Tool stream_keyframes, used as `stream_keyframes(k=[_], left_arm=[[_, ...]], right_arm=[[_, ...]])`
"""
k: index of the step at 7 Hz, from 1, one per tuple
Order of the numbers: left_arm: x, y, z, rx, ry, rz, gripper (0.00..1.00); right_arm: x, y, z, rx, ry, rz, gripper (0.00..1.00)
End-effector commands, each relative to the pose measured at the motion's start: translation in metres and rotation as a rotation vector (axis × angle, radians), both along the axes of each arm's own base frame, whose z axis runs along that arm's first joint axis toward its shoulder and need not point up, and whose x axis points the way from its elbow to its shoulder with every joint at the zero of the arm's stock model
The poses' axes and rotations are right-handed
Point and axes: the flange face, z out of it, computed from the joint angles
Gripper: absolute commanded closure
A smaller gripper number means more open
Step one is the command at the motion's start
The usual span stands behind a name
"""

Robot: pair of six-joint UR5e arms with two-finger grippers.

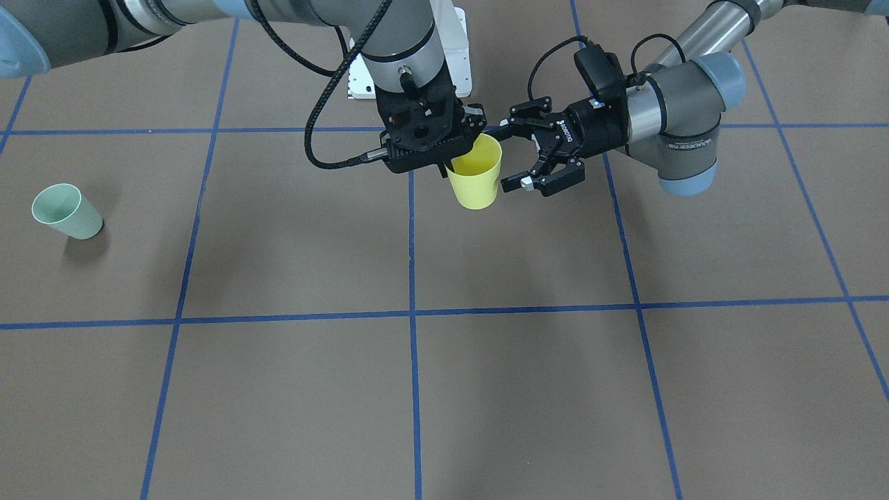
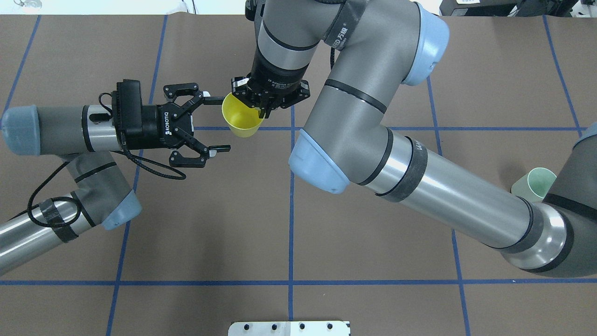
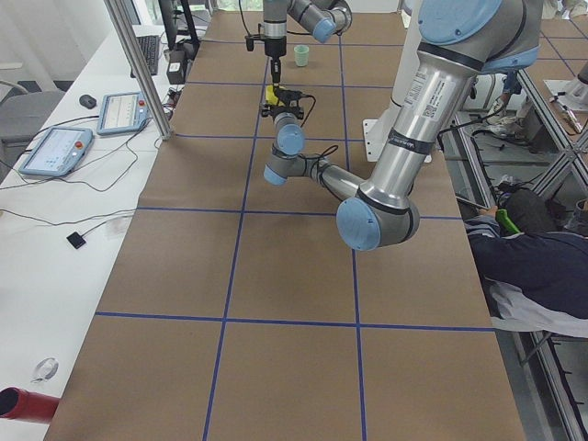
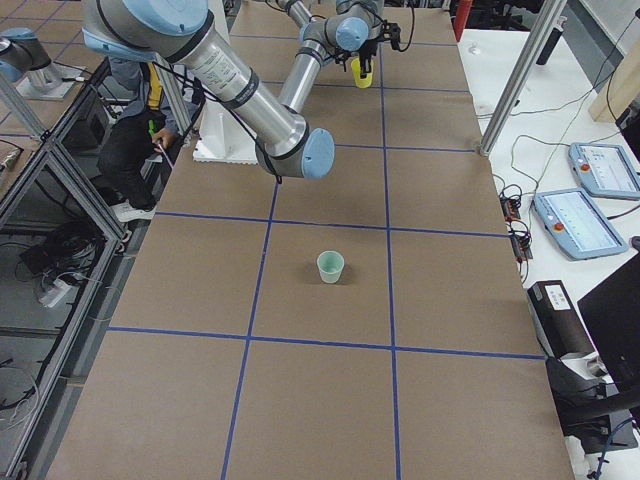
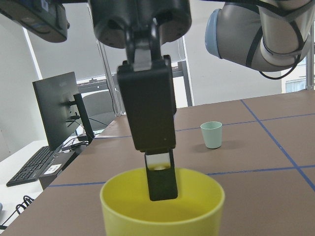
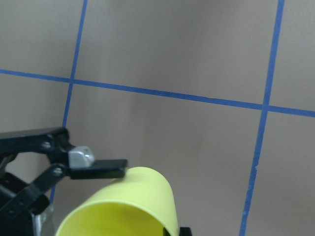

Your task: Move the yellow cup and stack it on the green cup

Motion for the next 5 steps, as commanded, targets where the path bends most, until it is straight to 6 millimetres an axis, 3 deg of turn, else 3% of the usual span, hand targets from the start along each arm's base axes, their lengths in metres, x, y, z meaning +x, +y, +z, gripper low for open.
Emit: stream_keyframes(k=[1,4,5], left_arm=[[0.001,-0.002,0.001,-0.015,-0.008,0.002,0.01],[0.001,-0.02,0.008,-0.116,-0.112,-0.025,0.02],[-0.001,-0.034,0.015,-0.193,-0.158,-0.086,0.02]], right_arm=[[0.042,-0.027,0.015,-0.047,0.048,0.07,1.0],[0.118,-0.073,0.062,-0.075,0.08,0.185,1.0],[0.138,-0.076,0.082,-0.083,0.089,0.21,1.0]])
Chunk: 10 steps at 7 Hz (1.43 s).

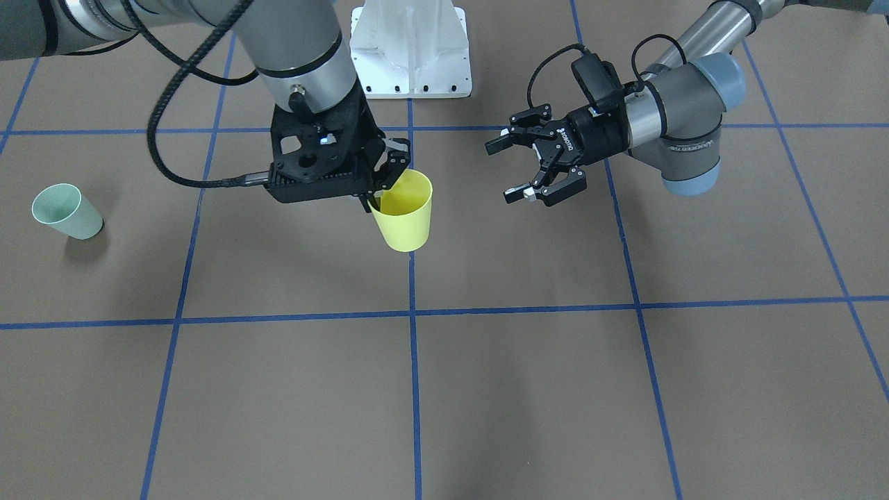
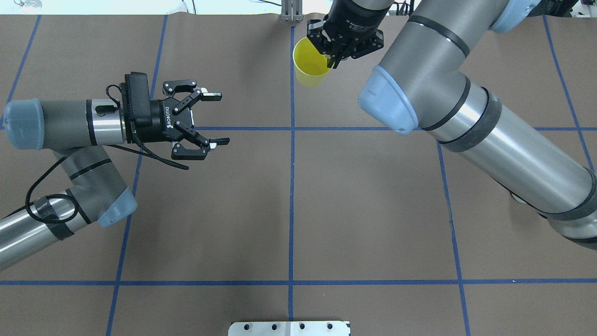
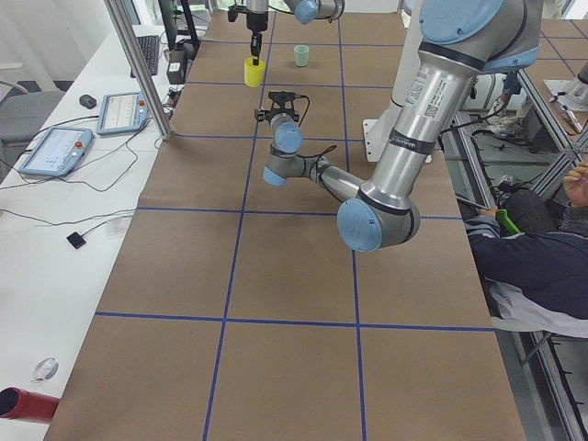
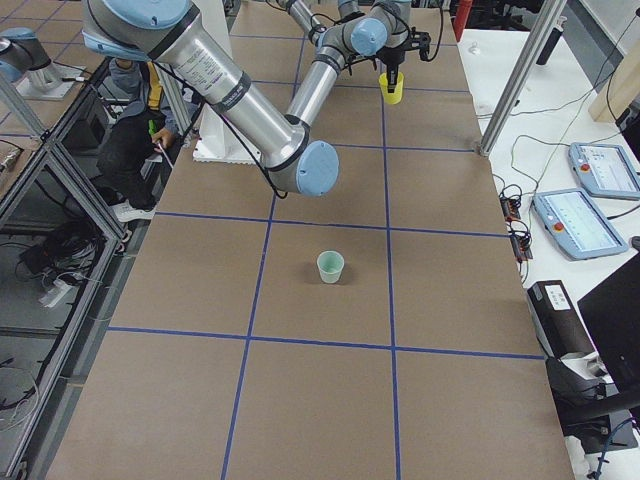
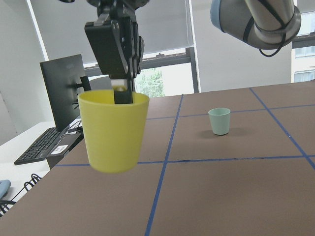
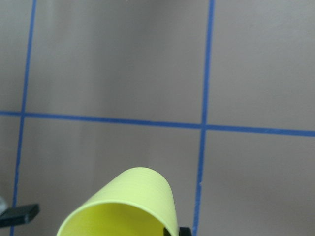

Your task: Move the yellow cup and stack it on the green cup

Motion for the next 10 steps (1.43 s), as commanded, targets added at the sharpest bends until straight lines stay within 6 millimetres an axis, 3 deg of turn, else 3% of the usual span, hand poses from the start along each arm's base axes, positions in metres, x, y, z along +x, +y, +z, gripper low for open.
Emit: stream_keyframes(k=[1,3,4,5,6,8,9,10], left_arm=[[-0.008,-0.021,0.015,-0.148,-0.121,-0.099,0.02],[-0.059,-0.042,0.007,-0.344,-0.324,-0.184,0.01],[-0.073,-0.037,0.003,-0.448,-0.432,-0.195,0.0],[-0.097,-0.039,0.013,-0.569,-0.54,-0.227,0.0],[-0.126,-0.038,0.047,-0.689,-0.64,-0.26,0.0],[-0.204,-0.048,0.104,-0.979,-0.756,-0.248,0.0],[-0.251,-0.051,0.112,-1.146,-0.769,-0.225,0.0],[-0.281,-0.039,0.137,-1.303,-0.812,-0.225,0.0]], right_arm=[[0.05,-0.008,0.039,0.004,0.019,0.046,1.0],[0.079,-0.011,0.071,0.017,0.047,0.054,1.0],[0.092,-0.008,0.087,0.027,0.06,0.052,1.0],[0.104,-0.008,0.102,0.033,0.075,0.051,1.0],[0.116,-0.01,0.116,0.043,0.093,0.044,1.0],[0.141,-0.006,0.144,0.066,0.113,0.017,1.0],[0.155,-0.002,0.155,0.069,0.113,0.01,1.0],[0.173,-0.001,0.168,0.082,0.107,-0.017,1.0]])
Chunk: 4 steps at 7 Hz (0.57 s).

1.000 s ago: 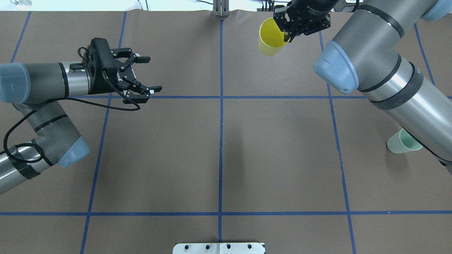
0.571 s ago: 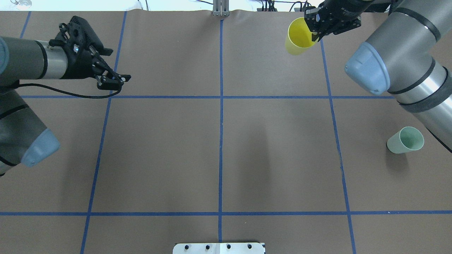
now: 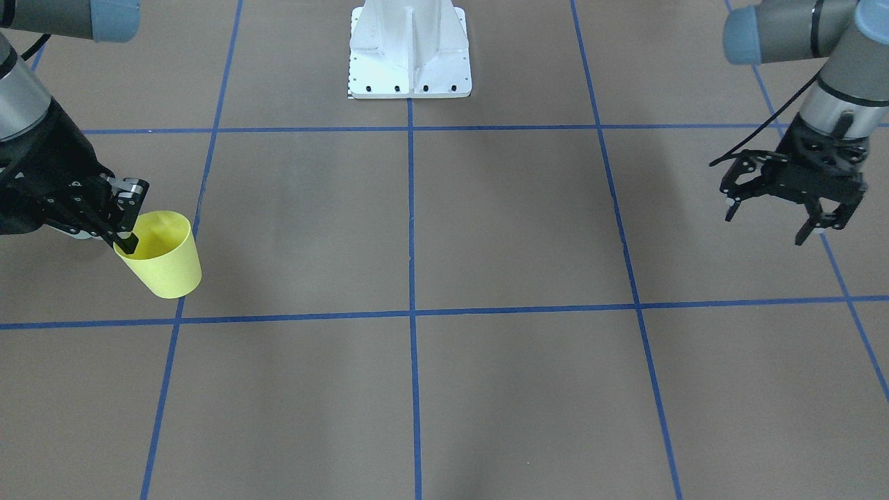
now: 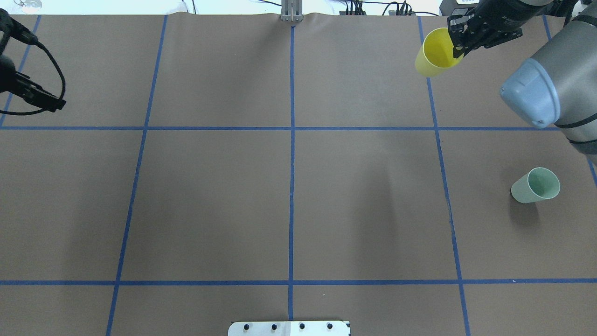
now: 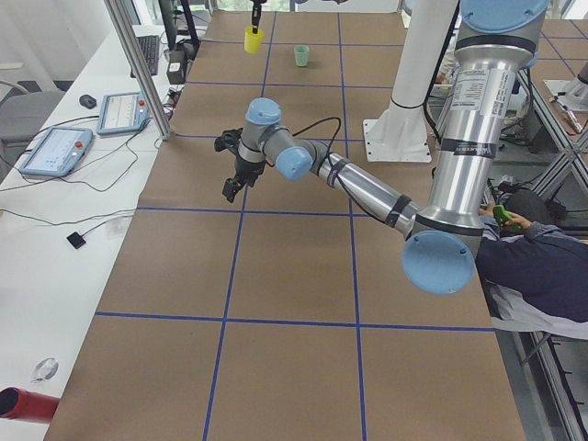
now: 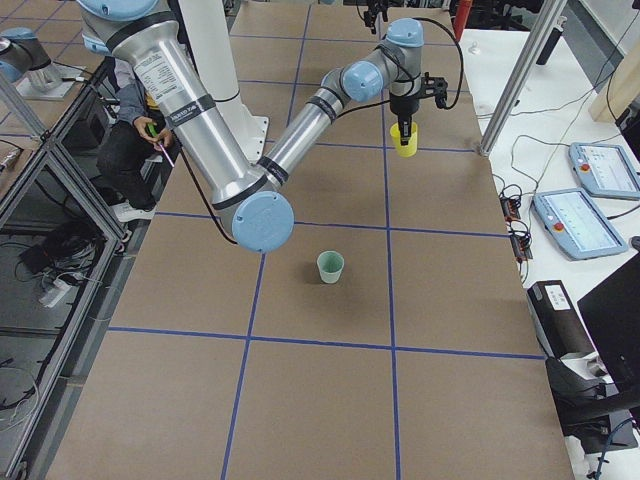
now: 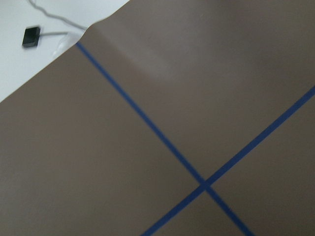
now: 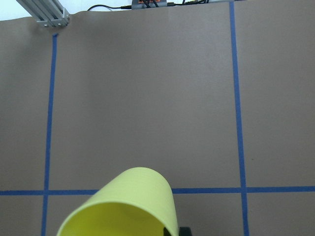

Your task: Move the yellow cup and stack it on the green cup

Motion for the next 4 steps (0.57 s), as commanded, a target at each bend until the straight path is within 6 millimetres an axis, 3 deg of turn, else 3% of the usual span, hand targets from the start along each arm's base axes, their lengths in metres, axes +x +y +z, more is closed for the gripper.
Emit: stream_keyframes(k=[1,3,4], left_arm=[[-0.077,0.012,0.045,-0.281,-0.058,-0.104,0.0],[-0.161,0.039,0.105,-0.248,-0.092,-0.017,0.0],[-0.166,0.058,0.133,-0.321,-0.019,-0.002,0.0]], right_arm=[[0.042,0.011,0.035,0.034,0.0,-0.061,1.0],[0.072,0.035,0.079,0.066,0.0,-0.14,1.0],[0.085,0.051,0.101,0.073,-0.004,-0.181,1.0]])
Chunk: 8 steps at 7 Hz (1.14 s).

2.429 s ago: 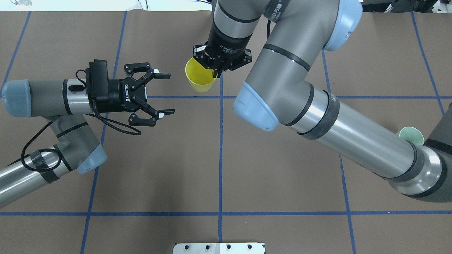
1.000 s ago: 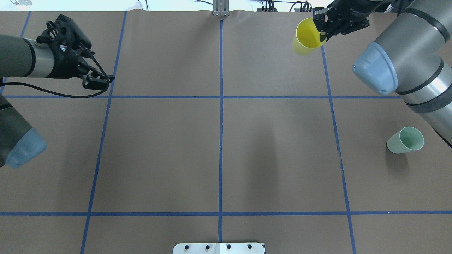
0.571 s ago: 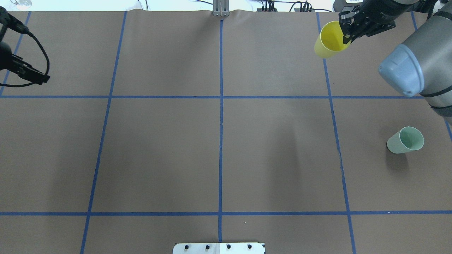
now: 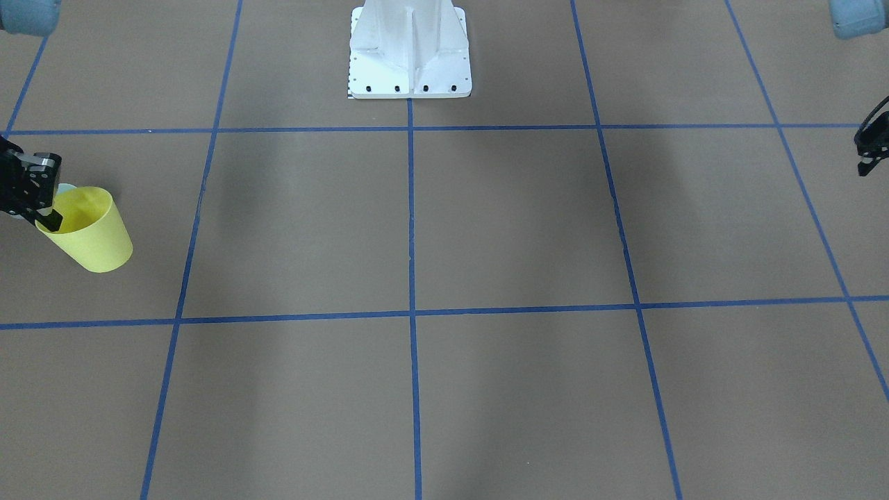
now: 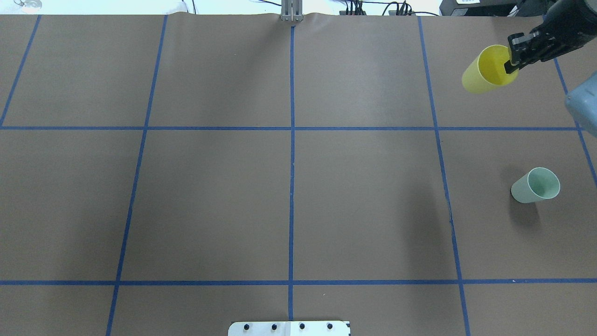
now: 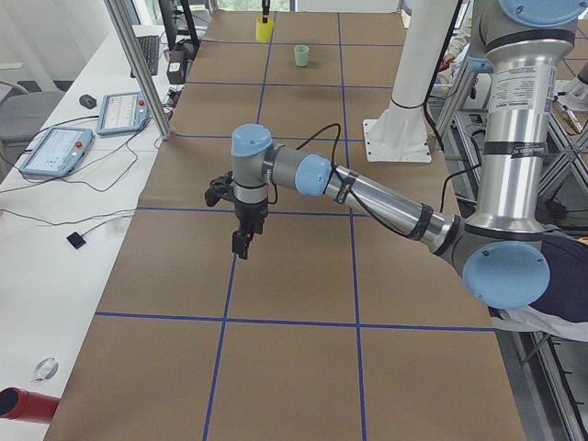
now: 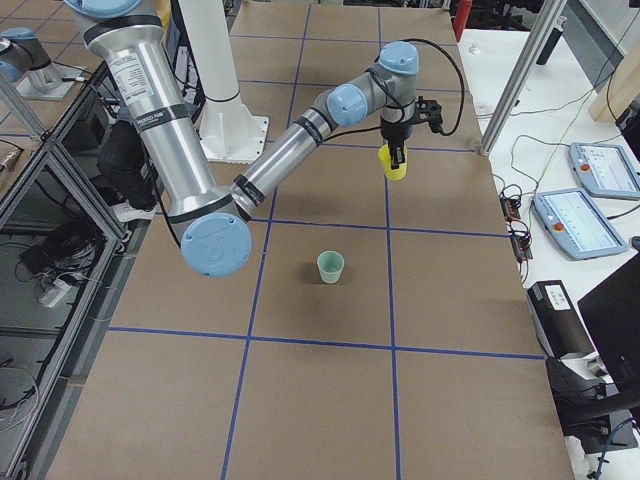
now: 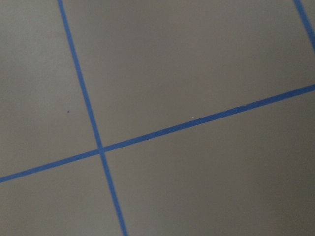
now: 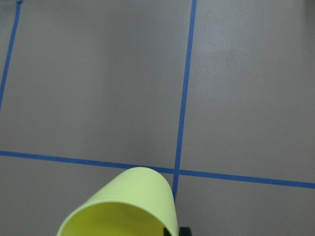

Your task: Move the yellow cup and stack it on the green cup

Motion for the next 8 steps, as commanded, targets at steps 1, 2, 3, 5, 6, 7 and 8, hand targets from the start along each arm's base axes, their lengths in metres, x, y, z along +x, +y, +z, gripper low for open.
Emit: stream_keyframes(k=[1,2,3,5,6,7,8], left_arm=[[-0.021,0.032,0.04,-0.078,0.097,0.017,0.0],[-0.021,0.033,0.043,-0.087,0.097,0.013,0.0],[-0.021,0.033,0.043,-0.087,0.098,0.013,0.0],[-0.021,0.034,0.042,-0.087,0.101,0.013,0.0],[-0.021,0.034,0.041,-0.082,0.102,0.014,0.0],[-0.02,0.04,0.045,-0.089,0.113,0.015,0.0],[-0.018,0.041,0.045,-0.095,0.14,0.019,0.0]], right_arm=[[0.024,0.039,0.069,0.034,0.019,-0.107,1.0],[0.036,0.065,0.117,0.047,0.011,-0.131,1.0],[0.045,0.092,0.157,0.005,0.022,-0.13,1.0],[0.048,0.116,0.188,-0.079,-0.032,-0.154,1.0],[0.047,0.115,0.198,-0.103,-0.032,-0.156,1.0],[0.044,0.11,0.209,-0.122,-0.026,-0.156,1.0],[0.044,0.109,0.216,-0.134,-0.017,-0.154,1.0]])
